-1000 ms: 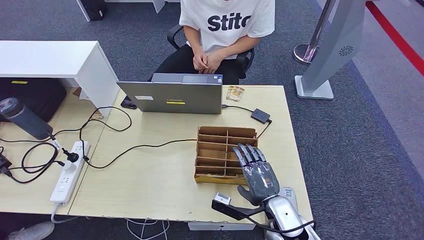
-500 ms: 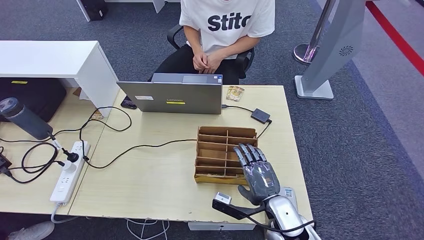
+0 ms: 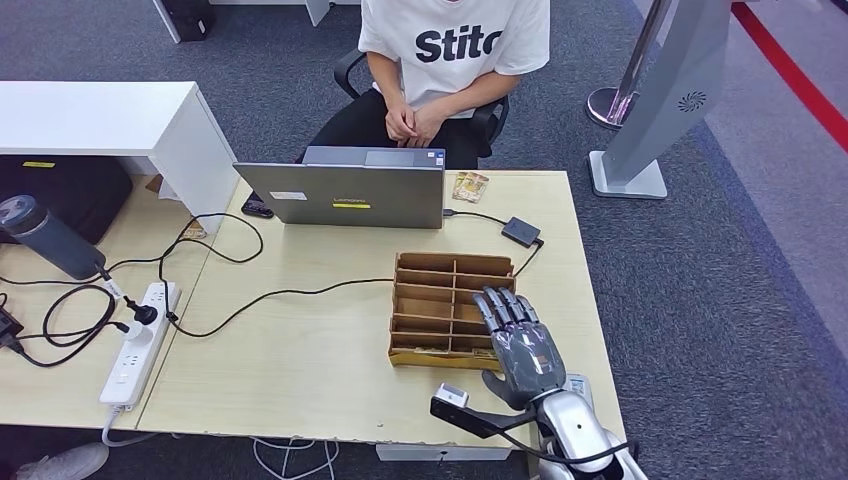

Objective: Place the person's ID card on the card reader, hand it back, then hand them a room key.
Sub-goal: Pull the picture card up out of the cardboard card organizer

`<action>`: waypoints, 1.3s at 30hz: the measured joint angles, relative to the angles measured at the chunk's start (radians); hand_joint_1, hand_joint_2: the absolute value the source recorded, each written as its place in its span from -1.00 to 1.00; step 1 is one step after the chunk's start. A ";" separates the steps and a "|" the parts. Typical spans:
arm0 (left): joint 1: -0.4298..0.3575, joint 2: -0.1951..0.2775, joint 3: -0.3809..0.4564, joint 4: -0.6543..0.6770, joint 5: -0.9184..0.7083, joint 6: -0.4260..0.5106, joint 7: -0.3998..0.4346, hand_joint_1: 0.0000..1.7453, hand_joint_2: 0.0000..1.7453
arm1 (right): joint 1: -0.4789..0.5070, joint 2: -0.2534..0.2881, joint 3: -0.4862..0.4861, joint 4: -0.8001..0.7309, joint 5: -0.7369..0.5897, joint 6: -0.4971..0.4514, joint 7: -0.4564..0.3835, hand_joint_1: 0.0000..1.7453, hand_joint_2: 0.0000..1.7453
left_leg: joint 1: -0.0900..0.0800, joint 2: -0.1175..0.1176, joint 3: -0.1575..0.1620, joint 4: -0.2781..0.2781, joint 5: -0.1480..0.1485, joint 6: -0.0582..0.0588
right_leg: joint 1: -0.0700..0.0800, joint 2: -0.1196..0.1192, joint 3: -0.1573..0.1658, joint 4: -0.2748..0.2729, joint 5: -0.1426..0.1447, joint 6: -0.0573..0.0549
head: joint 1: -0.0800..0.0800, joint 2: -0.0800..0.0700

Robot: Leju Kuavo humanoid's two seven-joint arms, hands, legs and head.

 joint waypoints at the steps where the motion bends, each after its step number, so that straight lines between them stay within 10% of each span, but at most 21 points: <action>1: 0.000 0.000 0.001 0.000 -0.001 0.000 0.000 -1.00 1.00 | 0.001 -0.002 0.000 -0.001 0.001 0.000 -0.002 -1.00 1.00 | 0.000 0.000 0.000 0.000 0.000 0.000 | 0.000 0.000 0.000 0.000 0.000 0.000 | 0.000 0.000; 21: 0.000 -0.001 0.021 0.000 -0.013 0.000 0.000 -1.00 1.00 | 0.017 -0.017 0.001 -0.012 -0.005 -0.002 -0.019 -1.00 1.00 | 0.000 0.000 0.000 0.000 0.000 0.000 | 0.000 0.000 0.000 0.000 0.000 0.000 | 0.000 0.000; 25: 0.000 -0.001 0.024 0.000 -0.016 0.000 0.000 -1.00 1.00 | 0.017 -0.020 0.002 -0.012 -0.008 -0.002 -0.021 0.66 1.00 | 0.000 0.000 0.000 0.000 0.000 0.000 | 0.000 0.000 0.000 0.000 0.000 0.000 | 0.000 0.000; 39: -0.001 -0.001 0.025 0.000 -0.029 -0.003 -0.002 -1.00 1.00 | 0.002 -0.021 0.002 0.030 0.006 0.012 0.009 1.00 1.00 | 0.000 0.000 0.000 0.000 0.000 0.000 | 0.000 0.000 0.000 0.000 0.000 0.000 | 0.000 0.000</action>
